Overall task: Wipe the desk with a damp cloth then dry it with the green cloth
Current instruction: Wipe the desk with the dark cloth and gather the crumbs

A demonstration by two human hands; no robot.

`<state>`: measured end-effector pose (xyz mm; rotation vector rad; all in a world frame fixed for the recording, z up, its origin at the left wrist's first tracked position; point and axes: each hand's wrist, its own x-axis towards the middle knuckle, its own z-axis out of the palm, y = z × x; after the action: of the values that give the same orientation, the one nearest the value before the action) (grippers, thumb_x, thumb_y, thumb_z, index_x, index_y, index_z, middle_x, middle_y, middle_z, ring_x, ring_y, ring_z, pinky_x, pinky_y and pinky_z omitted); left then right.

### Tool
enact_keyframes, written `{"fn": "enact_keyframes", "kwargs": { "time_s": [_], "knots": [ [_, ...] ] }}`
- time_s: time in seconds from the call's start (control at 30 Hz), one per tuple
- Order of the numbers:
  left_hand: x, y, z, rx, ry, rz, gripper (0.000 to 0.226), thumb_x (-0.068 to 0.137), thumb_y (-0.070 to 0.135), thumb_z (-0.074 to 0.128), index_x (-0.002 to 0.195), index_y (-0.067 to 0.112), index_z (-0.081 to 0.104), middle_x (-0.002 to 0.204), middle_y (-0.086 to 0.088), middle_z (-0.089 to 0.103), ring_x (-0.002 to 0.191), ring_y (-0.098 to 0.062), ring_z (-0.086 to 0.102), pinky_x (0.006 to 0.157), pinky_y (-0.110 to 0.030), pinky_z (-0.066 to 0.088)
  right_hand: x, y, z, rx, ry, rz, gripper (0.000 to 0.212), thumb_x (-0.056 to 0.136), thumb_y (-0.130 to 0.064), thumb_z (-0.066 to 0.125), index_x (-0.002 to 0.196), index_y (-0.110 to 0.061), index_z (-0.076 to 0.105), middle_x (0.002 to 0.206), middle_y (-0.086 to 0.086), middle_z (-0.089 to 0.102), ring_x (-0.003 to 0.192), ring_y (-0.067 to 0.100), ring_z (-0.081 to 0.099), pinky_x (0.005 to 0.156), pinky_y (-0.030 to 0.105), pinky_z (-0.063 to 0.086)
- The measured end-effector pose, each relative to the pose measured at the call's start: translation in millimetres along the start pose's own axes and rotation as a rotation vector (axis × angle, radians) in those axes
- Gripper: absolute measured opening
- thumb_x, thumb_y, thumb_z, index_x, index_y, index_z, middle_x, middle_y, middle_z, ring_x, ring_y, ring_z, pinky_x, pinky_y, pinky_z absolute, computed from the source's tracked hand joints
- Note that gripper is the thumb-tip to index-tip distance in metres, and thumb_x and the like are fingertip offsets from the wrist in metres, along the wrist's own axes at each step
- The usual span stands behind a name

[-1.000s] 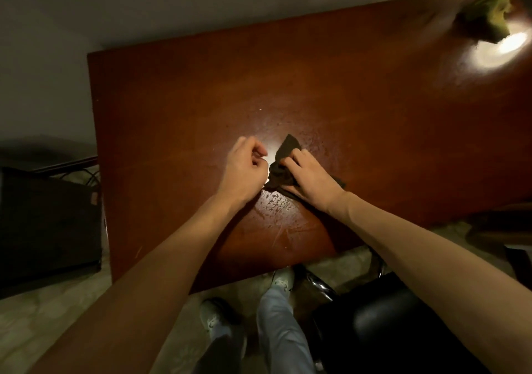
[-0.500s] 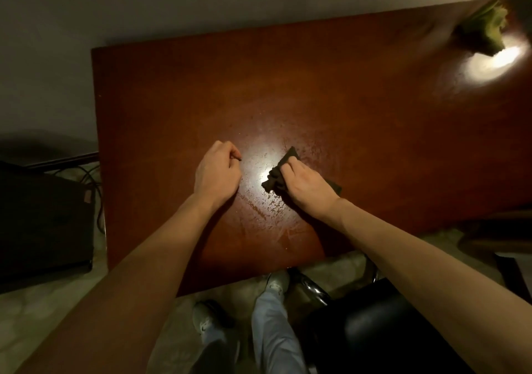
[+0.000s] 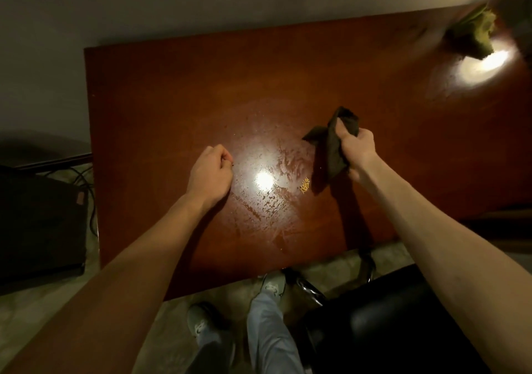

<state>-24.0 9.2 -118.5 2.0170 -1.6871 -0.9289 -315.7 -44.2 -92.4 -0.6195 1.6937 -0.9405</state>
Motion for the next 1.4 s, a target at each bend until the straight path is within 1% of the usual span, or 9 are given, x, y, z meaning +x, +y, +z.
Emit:
{"fn": "enact_keyframes", "kwargs": {
  "time_s": [0.07,0.17,0.33,0.47,0.63,0.8,0.97,1.13,1.4],
  "knots": [
    [-1,0,3,0.009,0.023,0.009,0.018,0.102,0.008,0.043,0.094,0.016,0.056,0.100,0.002,0.054,0.085,-0.010,0.049,0.071,-0.022,0.033,-2,8,-2,-0.217,0.041,-0.091,0.032,0.103,-0.027,0.062,0.122,-0.001,0.061,0.103,0.012,0.072,0.070,0.019,0.074,0.055,0.030,0.058],
    [-3,-2,9,0.033,0.048,0.038,0.016,0.102,0.011,0.042,0.093,0.016,0.055,0.100,-0.001,0.055,0.090,-0.018,0.053,0.078,-0.030,0.037,-13,23,-4,-0.515,-0.001,-0.306,0.022,0.103,-0.021,0.061,0.122,-0.011,0.057,0.102,-0.005,0.064,0.079,0.006,0.066,0.055,0.010,0.051],
    [-5,-4,13,0.086,0.096,0.092,0.014,0.102,0.010,0.043,0.093,0.015,0.053,0.098,-0.002,0.054,0.088,-0.017,0.052,0.078,-0.030,0.037,-27,56,-9,-0.771,-0.136,-0.594,0.017,0.100,-0.018,0.064,0.115,-0.011,0.062,0.103,0.000,0.065,0.087,0.017,0.063,0.075,0.028,0.052],
    [-7,-6,18,0.116,0.134,0.117,0.012,0.100,0.010,0.044,0.093,0.015,0.052,0.095,-0.002,0.053,0.086,-0.017,0.051,0.076,-0.029,0.036,-31,67,-14,-0.852,-0.126,-0.649,0.010,0.098,-0.015,0.064,0.105,-0.009,0.063,0.095,0.000,0.056,0.078,0.014,0.050,0.068,0.022,0.036],
    [-8,-6,24,0.128,0.181,0.119,0.011,0.101,0.011,0.044,0.093,0.015,0.051,0.094,-0.003,0.052,0.085,-0.018,0.050,0.074,-0.030,0.036,-36,65,-15,-0.801,-0.146,-0.619,0.009,0.099,-0.016,0.065,0.103,-0.008,0.063,0.110,0.002,0.046,0.088,0.007,0.046,0.079,0.003,0.039],
    [-7,-8,27,0.127,0.201,0.119,0.010,0.100,0.012,0.045,0.092,0.016,0.050,0.094,-0.003,0.052,0.084,-0.018,0.050,0.073,-0.031,0.036,-49,64,-18,-0.664,-0.159,-0.539,0.005,0.101,-0.017,0.063,0.098,-0.012,0.062,0.101,0.003,0.053,0.081,-0.005,0.057,0.063,0.007,0.043],
    [-7,-9,30,0.136,0.223,0.109,0.008,0.099,0.013,0.045,0.092,0.016,0.050,0.095,-0.003,0.051,0.085,-0.019,0.049,0.072,-0.034,0.038,-56,85,-25,-0.810,-0.350,-0.690,0.035,0.099,-0.023,0.065,0.129,-0.007,0.055,0.127,-0.001,0.039,0.101,0.004,0.050,0.087,0.010,0.045],
    [-7,-9,32,0.166,0.231,0.102,0.006,0.098,0.013,0.047,0.093,0.015,0.050,0.095,-0.003,0.051,0.085,-0.020,0.049,0.071,-0.035,0.038,-51,86,-29,-0.970,-0.469,-0.821,0.052,0.098,-0.026,0.065,0.143,-0.007,0.047,0.139,0.004,0.036,0.120,0.022,0.048,0.105,0.035,0.049],
    [-5,-8,36,0.212,0.239,0.092,0.010,0.098,0.018,0.042,0.095,0.014,0.051,0.096,-0.004,0.051,0.085,-0.021,0.049,0.072,-0.040,0.046,-36,78,-16,-1.382,-0.471,-1.043,0.050,0.092,-0.015,0.074,0.133,-0.008,0.046,0.124,0.010,0.045,0.095,0.023,0.051,0.083,0.038,0.052]
  ]
}}
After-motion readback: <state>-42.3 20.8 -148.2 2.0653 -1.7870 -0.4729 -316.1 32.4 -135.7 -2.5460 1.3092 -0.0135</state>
